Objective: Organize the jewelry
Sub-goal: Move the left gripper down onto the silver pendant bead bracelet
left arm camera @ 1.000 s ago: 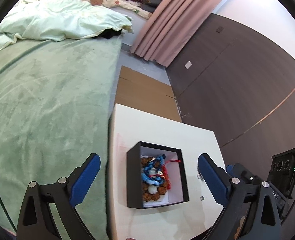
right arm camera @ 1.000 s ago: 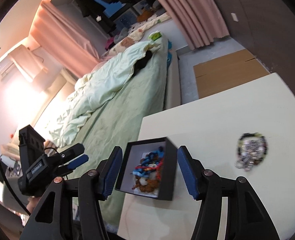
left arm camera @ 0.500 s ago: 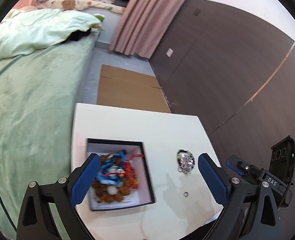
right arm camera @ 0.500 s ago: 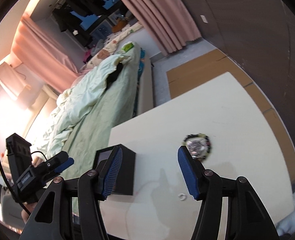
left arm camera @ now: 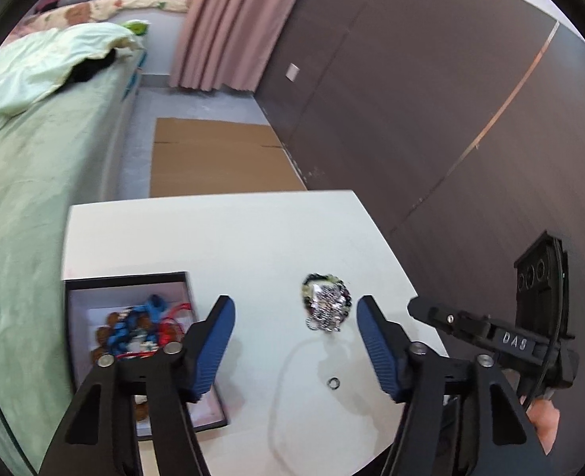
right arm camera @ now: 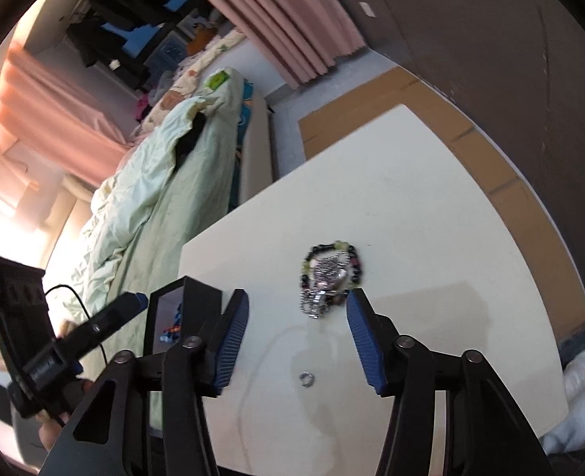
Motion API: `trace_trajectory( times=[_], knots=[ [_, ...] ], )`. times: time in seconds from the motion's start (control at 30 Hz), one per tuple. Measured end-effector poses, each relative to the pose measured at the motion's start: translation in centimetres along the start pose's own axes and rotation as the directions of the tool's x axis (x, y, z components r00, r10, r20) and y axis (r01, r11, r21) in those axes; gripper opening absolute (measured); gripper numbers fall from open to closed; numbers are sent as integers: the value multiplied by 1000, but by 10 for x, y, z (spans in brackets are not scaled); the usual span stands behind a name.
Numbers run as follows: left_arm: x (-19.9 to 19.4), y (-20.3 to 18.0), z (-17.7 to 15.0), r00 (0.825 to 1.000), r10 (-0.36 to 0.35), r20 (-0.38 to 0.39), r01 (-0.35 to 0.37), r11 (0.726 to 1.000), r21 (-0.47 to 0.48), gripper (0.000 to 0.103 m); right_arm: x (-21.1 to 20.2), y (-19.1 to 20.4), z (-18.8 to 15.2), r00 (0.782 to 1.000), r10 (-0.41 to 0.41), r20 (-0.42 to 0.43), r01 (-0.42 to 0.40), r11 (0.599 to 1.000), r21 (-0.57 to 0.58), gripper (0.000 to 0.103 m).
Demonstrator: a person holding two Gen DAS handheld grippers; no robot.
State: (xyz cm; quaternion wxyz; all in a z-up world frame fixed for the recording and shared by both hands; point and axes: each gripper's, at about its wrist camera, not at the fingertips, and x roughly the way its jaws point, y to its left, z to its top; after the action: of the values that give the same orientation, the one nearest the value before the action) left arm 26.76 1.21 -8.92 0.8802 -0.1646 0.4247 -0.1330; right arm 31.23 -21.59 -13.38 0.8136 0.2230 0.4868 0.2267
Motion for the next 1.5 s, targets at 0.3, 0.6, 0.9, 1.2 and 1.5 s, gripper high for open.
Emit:
trace_trajectory(
  times=[0.3,0.6,0.9,1.2,1.5],
  knots=[
    [50,-26,-6,995,-26,-93,32,997,68,53,-21,-30,5,1000,-20,21,19,998,57,51],
    [102,-54,-16,984,-4,-180,33,987,159,53,-16,-59,8,998,-58,-5,58,991,121,51],
    [125,-56,-22,981,57,-183,-19,979,204,48,-23,-65,13,1000,-31,4,30,991,132,51],
    [130,-58,-23,981,98,-169,-55,968,246,17,-21,-60,13,1000,-26,-2,26,992,127,51],
    [93,-46,-2,996,8,-91,6,989,151,1,-10,-55,13,999,-28,-19,30,993,111,51]
  ],
)
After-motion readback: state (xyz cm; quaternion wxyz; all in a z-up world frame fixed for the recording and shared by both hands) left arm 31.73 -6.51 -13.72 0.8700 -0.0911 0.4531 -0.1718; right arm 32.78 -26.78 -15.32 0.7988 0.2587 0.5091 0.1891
